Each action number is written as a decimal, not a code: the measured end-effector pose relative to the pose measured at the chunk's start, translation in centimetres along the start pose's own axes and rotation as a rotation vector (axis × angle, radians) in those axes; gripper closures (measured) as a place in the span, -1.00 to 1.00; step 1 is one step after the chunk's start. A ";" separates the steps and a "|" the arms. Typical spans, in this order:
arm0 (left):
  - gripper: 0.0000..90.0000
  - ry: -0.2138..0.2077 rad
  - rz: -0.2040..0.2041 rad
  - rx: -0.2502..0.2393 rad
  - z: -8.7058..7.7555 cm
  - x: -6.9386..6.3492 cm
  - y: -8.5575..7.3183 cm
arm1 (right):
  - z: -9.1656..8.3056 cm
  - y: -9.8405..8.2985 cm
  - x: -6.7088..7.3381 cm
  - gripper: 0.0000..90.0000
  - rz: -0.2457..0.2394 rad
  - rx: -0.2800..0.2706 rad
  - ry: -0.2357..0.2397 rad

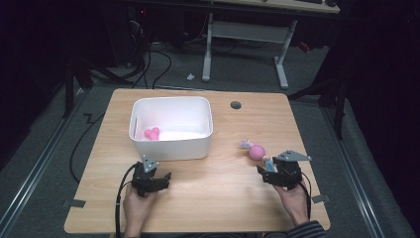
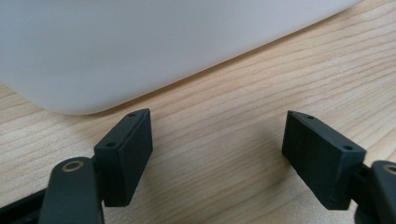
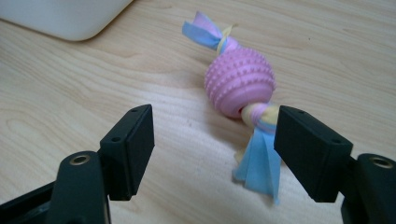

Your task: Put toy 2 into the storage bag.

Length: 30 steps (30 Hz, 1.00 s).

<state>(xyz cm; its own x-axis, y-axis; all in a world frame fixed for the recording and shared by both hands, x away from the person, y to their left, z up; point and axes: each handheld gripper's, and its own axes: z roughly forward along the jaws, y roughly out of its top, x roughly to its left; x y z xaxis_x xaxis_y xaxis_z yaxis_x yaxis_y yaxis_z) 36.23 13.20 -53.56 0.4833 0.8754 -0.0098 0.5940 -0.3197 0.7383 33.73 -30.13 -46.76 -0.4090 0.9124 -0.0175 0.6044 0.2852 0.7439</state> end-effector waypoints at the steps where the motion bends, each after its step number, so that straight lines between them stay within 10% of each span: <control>1: -0.45 0.000 0.000 0.000 0.0 0.0 0.0 | 0.1 0.3 -0.1 -0.35 0.002 0.005 -0.003; 30: -0.45 -0.002 -0.001 0.000 0.0 0.0 0.0 | 5.7 6.5 -2.2 -0.46 -0.060 0.295 0.027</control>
<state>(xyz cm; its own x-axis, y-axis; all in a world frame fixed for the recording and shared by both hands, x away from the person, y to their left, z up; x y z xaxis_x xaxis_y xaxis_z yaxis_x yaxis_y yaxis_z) 36.21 13.21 -53.57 0.4839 0.8751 -0.0114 0.5944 -0.3191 0.7382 42.41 -28.58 -45.72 -0.4652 0.8845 -0.0349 0.7497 0.4147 0.5157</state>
